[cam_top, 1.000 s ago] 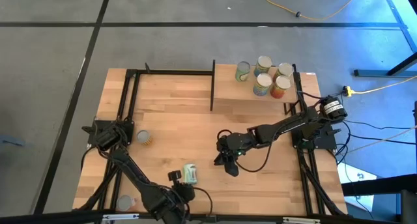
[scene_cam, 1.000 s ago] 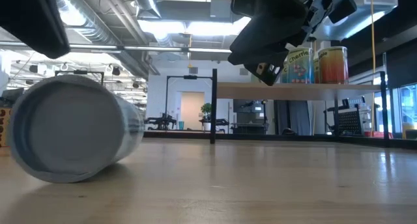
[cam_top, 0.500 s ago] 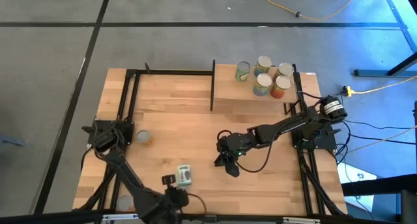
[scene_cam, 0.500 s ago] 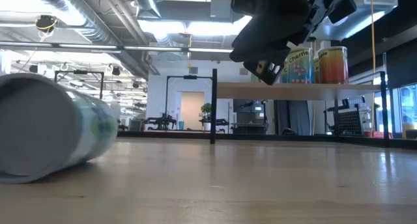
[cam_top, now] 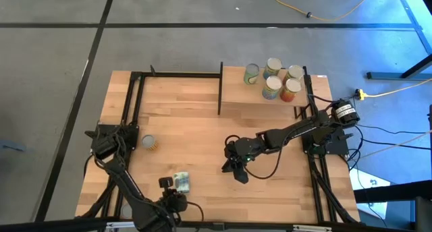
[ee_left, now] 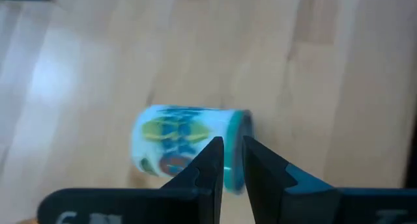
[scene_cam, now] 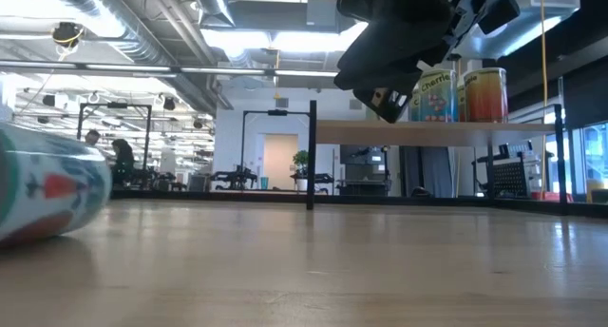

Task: Pick and place cans onto a shelf
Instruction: Put the white canned good on the shelf

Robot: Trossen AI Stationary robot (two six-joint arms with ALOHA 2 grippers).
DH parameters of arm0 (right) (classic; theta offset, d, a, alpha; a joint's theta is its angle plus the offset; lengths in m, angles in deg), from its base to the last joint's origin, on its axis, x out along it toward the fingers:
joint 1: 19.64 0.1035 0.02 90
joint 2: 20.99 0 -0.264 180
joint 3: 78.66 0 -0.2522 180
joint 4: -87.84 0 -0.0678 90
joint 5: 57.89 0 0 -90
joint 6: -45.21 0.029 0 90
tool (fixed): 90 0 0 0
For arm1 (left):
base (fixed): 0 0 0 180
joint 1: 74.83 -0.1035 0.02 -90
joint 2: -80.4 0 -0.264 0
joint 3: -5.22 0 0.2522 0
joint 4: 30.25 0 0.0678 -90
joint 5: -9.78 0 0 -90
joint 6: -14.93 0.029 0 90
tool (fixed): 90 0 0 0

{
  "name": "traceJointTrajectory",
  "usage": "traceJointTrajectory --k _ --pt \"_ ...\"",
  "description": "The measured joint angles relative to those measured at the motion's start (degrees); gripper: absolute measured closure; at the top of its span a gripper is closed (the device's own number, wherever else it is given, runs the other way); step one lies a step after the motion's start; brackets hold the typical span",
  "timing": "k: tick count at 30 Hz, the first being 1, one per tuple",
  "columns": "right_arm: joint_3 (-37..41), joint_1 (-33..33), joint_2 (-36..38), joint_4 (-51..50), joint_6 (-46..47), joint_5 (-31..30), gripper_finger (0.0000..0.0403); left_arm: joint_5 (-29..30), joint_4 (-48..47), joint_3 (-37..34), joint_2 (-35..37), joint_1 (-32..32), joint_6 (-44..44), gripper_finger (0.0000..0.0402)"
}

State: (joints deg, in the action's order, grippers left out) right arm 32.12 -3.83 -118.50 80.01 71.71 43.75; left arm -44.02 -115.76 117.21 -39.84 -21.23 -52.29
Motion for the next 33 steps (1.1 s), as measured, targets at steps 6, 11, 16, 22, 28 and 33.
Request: traceJointTrajectory --k 6,11,16,22,28,33 --pt "0.0 0.0 0.0 0.2 0.0 0.0 0.034 -1.4 2.8 -2.2 0.0 2.2 -0.2 0.0353" --pt "0.0 0.0 0.0 0.3 0.0 0.0 0.034 -2.0 2.3 -4.0 0.0 3.0 -0.3 0.0353" --pt "0.0 0.0 0.0 0.3 0.0 0.0 0.034 -3.8 0.0 -5.6 0.0 3.0 -1.5 0.0353" --pt "0.0 0.0 0.0 0.3 0.0 0.0 0.034 -3.8 -1.1 -5.8 0.0 3.0 -1.6 0.0353" --pt "0.0 0.0 0.0 0.2 -0.2 0.0 0.034 -4.0 -1.2 -4.1 0.0 3.0 -1.6 0.0353" --pt "0.0 0.0 0.0 0.2 -0.4 0.0 0.034 -5.1 -2.0 -3.5 0.0 3.2 -1.5 0.0353"
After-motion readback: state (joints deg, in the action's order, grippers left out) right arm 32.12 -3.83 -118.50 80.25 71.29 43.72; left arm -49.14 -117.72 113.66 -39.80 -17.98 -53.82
